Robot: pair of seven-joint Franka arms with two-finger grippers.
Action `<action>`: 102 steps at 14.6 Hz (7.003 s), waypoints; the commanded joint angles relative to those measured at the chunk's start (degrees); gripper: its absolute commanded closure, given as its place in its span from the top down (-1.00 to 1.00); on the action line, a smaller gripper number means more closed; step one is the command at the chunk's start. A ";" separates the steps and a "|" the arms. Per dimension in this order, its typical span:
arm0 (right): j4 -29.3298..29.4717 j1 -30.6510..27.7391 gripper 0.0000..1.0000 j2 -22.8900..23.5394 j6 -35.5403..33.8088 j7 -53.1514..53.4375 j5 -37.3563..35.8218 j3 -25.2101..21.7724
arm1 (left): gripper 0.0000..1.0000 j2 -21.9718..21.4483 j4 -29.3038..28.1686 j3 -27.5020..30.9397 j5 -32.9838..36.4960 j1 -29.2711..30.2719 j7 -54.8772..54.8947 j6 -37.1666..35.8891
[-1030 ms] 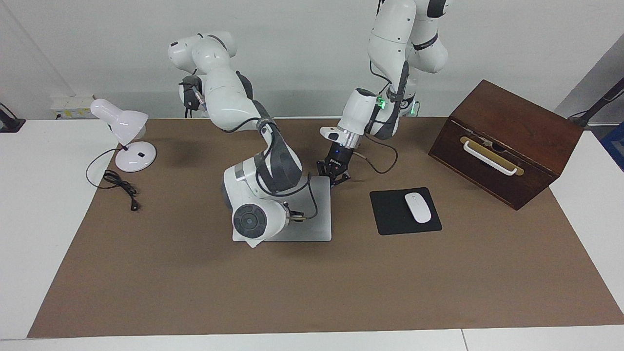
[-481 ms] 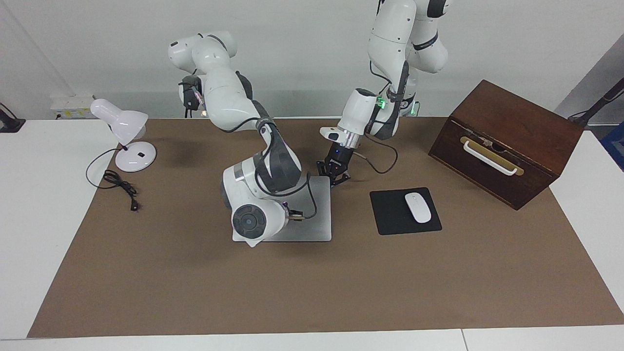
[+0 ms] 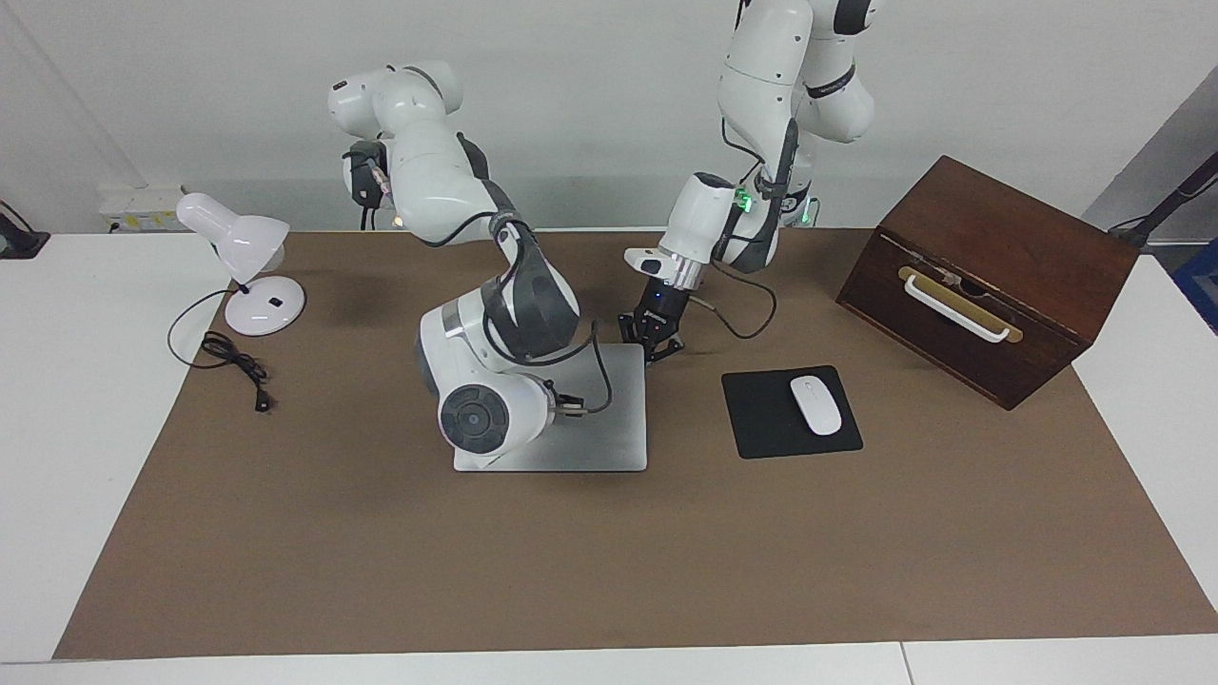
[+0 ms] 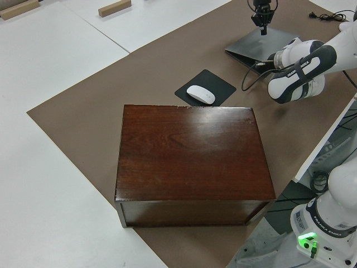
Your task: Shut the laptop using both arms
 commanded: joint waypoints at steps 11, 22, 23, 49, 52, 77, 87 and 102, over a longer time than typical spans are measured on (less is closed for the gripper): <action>2.36 -4.56 -1.00 -11.37 1.24 -11.32 -0.07 -9.74 | -1.00 -5.86 -1.53 0.63 -0.70 -0.18 -4.96 -10.28; -37.30 -3.32 -0.77 -43.52 28.53 -34.04 -29.29 1.87 | -1.00 -21.77 -0.83 1.16 -0.70 1.76 -4.78 -38.66; -42.32 -5.59 -0.73 -46.60 32.33 -33.96 -31.70 5.57 | -1.00 -22.65 -0.65 1.25 -0.70 1.76 -4.78 -41.57; -68.30 -22.40 1.00 -71.06 35.62 -38.43 -37.17 16.86 | 1.00 -30.92 26.15 1.51 0.35 42.79 -4.78 -90.91; -66.28 -22.40 1.00 -71.58 34.48 -42.47 -38.31 16.60 | 1.00 -28.39 31.23 1.43 4.28 44.47 -5.31 -91.15; -64.08 -21.96 1.00 -72.29 22.10 -30.35 -36.04 18.44 | 1.00 -13.96 53.67 0.90 8.61 43.33 -8.38 -110.68; -64.34 -21.96 1.00 -72.82 19.88 -30.00 -35.86 18.53 | 1.00 -14.57 53.31 0.81 8.52 43.33 -8.21 -107.07; -64.52 -21.96 1.00 -72.91 19.36 -29.83 -35.85 18.53 | 1.00 -15.72 52.44 0.98 8.52 41.84 -8.38 -108.48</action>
